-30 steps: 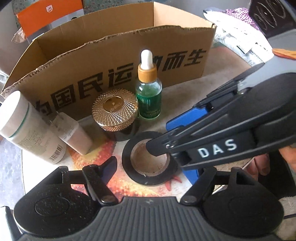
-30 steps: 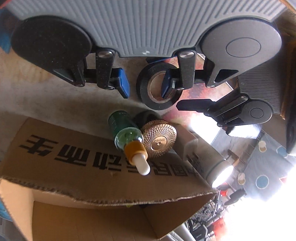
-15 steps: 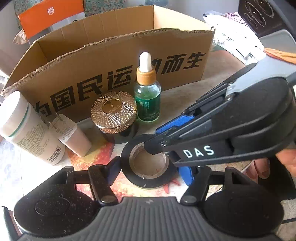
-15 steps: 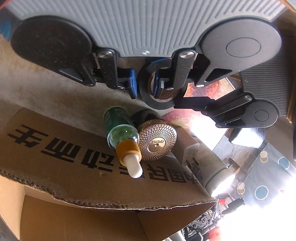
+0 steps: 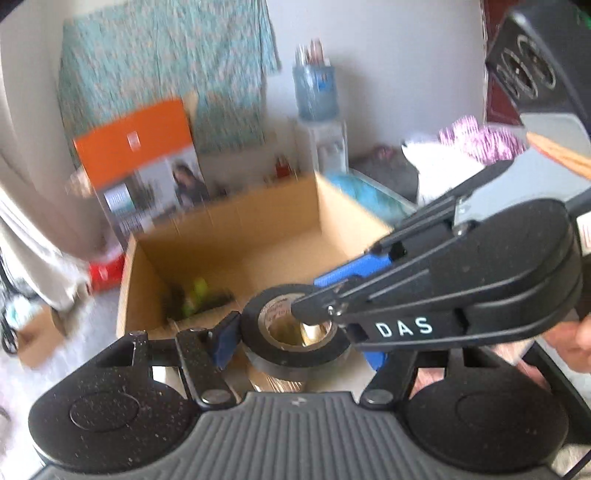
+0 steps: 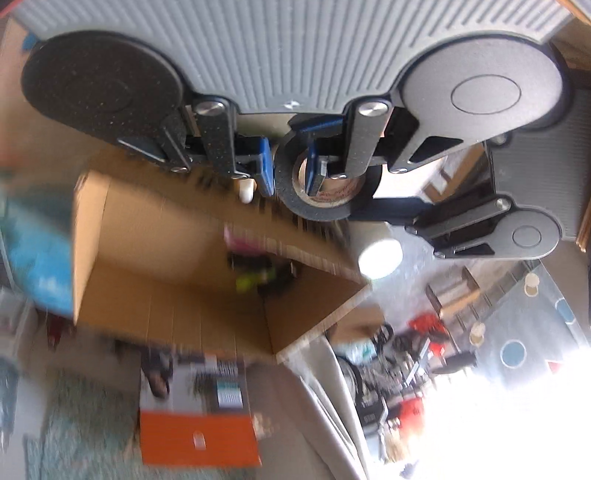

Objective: Organize rigid objects
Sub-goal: 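Carry the black tape roll into the box and open the right gripper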

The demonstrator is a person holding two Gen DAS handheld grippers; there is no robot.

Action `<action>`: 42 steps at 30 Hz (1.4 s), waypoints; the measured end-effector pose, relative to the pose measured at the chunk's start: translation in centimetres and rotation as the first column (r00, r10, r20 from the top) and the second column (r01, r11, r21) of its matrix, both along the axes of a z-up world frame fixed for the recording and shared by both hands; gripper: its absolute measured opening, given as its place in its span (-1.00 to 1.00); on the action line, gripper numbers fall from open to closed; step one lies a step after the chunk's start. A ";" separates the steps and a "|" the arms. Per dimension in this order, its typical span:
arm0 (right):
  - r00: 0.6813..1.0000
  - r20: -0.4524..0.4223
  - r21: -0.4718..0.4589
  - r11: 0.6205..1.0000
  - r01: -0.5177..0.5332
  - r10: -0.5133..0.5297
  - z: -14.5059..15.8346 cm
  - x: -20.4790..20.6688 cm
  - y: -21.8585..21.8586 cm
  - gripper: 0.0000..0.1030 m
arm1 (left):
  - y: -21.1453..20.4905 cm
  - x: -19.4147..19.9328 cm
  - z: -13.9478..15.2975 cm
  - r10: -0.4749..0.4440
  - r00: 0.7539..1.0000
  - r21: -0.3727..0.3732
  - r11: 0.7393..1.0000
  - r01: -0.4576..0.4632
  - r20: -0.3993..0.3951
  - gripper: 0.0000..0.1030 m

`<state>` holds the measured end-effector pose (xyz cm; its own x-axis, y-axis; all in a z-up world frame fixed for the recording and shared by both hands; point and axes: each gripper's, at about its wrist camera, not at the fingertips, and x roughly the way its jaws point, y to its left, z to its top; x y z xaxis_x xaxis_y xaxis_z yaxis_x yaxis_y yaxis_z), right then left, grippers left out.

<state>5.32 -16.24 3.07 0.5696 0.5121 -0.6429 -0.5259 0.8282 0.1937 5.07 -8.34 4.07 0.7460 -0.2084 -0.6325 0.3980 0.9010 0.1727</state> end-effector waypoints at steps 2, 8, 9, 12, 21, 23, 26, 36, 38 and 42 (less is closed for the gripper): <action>1.000 0.025 0.017 1.000 -0.003 0.002 1.6 0.9 -0.3 -0.66 | 0.0 1.5 0.8 0.005 1.000 -0.011 1.000 -0.005 0.009 0.31; 1.000 -0.006 0.044 0.999 -0.013 0.014 4.1 7.1 -0.9 -0.66 | 0.2 8.1 1.8 0.020 0.997 -0.028 0.999 -0.022 -0.068 0.31; 1.000 -0.026 0.045 0.999 -0.015 0.016 4.1 8.6 -1.0 -0.66 | 0.3 9.7 1.7 0.023 0.995 -0.028 0.999 -0.026 -0.095 0.31; 0.994 -0.112 0.049 0.999 -0.015 0.020 3.3 14.0 -1.0 -0.66 | 0.7 15.1 0.4 0.033 0.979 -0.032 0.999 -0.040 -0.200 0.31; 0.923 -0.385 0.063 0.998 0.022 0.004 -3.9 28.1 -1.2 -0.68 | 2.0 26.9 -5.7 0.088 0.886 -0.022 0.994 -0.110 -0.456 0.31; 0.905 -0.426 0.058 0.998 0.029 -0.001 -5.7 29.9 -0.8 -0.68 | 1.9 28.0 -6.7 0.105 0.876 0.003 0.993 -0.117 -0.471 0.31; 0.892 -0.453 0.042 0.998 0.037 -0.014 -7.7 31.8 -0.2 -0.68 | 1.6 29.2 -8.0 0.129 0.867 0.024 0.991 -0.134 -0.481 0.31; 0.904 -0.421 0.013 0.997 0.080 -0.067 -10.7 34.1 0.7 -0.62 | 2.2 30.8 -8.8 0.173 0.864 0.008 0.981 -0.193 -0.473 0.37; 0.913 -0.403 0.020 0.996 0.083 -0.068 -10.5 34.1 0.6 -0.62 | 2.4 30.2 -7.9 0.177 0.874 0.003 0.980 -0.197 -0.453 0.38; 0.929 -0.362 0.052 0.993 0.102 -0.076 -8.7 32.8 0.0 -0.62 | 2.9 28.1 -5.3 0.164 0.900 -0.036 0.980 -0.195 -0.404 0.45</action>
